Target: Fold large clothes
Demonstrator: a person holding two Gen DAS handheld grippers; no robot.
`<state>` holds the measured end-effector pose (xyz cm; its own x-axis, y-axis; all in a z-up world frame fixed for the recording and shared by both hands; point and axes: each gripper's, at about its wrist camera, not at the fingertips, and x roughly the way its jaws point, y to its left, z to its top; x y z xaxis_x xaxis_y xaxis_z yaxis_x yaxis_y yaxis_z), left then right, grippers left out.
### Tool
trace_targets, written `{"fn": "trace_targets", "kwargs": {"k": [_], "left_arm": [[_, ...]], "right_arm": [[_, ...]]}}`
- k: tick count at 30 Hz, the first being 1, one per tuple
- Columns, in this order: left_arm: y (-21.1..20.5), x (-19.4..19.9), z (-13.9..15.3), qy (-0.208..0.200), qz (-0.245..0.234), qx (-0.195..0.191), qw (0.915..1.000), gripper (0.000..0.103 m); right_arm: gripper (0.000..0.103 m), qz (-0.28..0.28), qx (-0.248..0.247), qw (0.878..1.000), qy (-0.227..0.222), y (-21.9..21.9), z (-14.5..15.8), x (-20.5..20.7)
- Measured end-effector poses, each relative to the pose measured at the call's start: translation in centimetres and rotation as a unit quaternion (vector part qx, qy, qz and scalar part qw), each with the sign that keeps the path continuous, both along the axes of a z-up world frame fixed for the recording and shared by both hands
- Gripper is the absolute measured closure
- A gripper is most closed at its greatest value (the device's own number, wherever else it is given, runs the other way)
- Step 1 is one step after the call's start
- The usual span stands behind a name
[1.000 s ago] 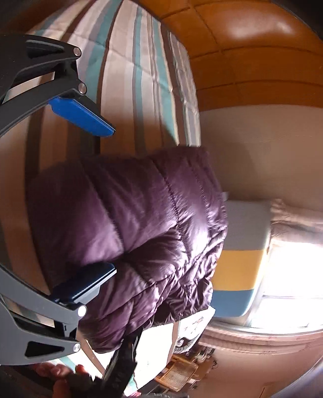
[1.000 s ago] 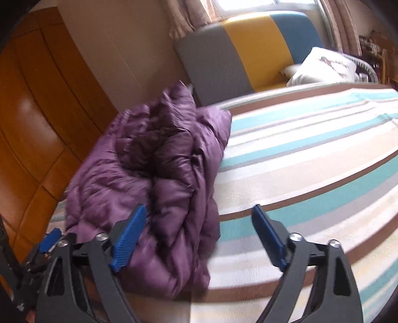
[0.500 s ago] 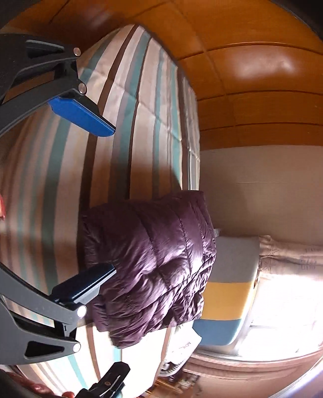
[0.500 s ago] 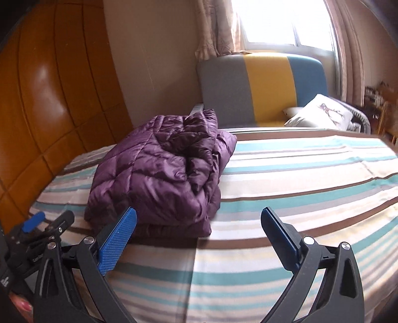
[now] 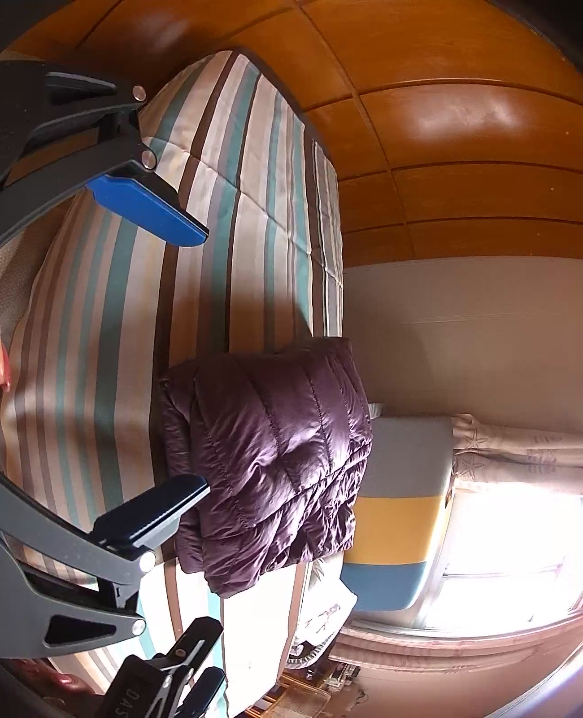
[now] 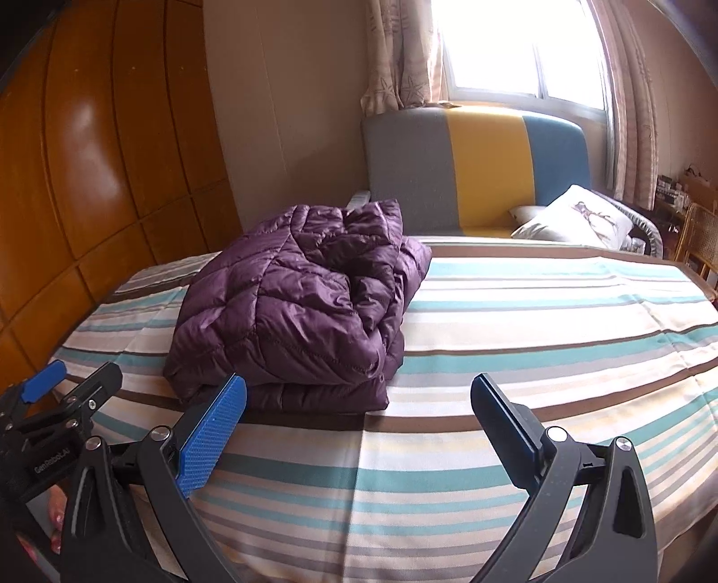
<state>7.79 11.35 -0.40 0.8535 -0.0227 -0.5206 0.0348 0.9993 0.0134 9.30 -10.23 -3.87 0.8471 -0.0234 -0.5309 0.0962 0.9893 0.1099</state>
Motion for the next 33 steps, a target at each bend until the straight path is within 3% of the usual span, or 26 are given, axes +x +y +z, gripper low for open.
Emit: {"fn": "trace_targets", "kwargs": {"k": [33], "left_arm": [[0.31, 0.16, -0.14, 0.007, 0.002, -0.007, 1.0, 0.002]], "right_arm": [[0.003, -0.003, 0.006, 1.0, 0.006, -0.05, 0.02, 0.02]]}}
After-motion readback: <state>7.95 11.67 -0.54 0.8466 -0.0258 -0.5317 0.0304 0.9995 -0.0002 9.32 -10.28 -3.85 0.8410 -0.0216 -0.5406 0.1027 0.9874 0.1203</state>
